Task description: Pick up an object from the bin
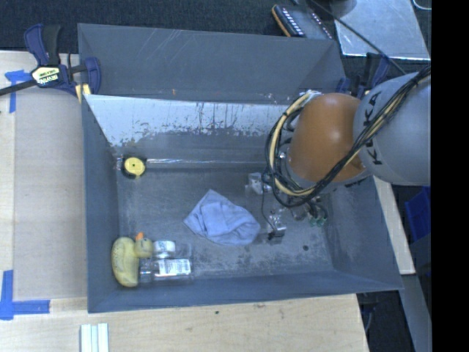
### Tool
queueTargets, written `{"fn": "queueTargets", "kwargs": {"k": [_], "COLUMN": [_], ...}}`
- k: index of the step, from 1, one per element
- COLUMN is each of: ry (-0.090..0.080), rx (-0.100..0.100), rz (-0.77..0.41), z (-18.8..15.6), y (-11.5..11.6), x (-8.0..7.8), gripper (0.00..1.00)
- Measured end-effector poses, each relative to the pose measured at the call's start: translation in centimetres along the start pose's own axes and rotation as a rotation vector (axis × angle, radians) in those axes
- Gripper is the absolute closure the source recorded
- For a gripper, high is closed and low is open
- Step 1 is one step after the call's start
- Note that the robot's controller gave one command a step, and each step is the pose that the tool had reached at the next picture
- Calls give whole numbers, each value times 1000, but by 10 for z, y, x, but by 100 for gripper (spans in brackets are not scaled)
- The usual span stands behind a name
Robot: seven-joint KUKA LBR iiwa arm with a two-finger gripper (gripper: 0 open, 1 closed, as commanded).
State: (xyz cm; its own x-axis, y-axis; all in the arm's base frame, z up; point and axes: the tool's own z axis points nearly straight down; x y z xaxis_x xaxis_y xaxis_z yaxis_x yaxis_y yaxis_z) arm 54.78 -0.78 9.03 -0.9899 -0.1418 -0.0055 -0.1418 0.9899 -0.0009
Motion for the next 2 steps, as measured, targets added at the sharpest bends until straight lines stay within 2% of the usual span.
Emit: {"fn": "queueTargets", "kwargs": {"k": [1,2], "ry": [-5,-11], "rx": [0,1], "rz": [67,86], "z": [16,19], "y": [28,25], "x": [-16,-26], "gripper": [0,100]}}
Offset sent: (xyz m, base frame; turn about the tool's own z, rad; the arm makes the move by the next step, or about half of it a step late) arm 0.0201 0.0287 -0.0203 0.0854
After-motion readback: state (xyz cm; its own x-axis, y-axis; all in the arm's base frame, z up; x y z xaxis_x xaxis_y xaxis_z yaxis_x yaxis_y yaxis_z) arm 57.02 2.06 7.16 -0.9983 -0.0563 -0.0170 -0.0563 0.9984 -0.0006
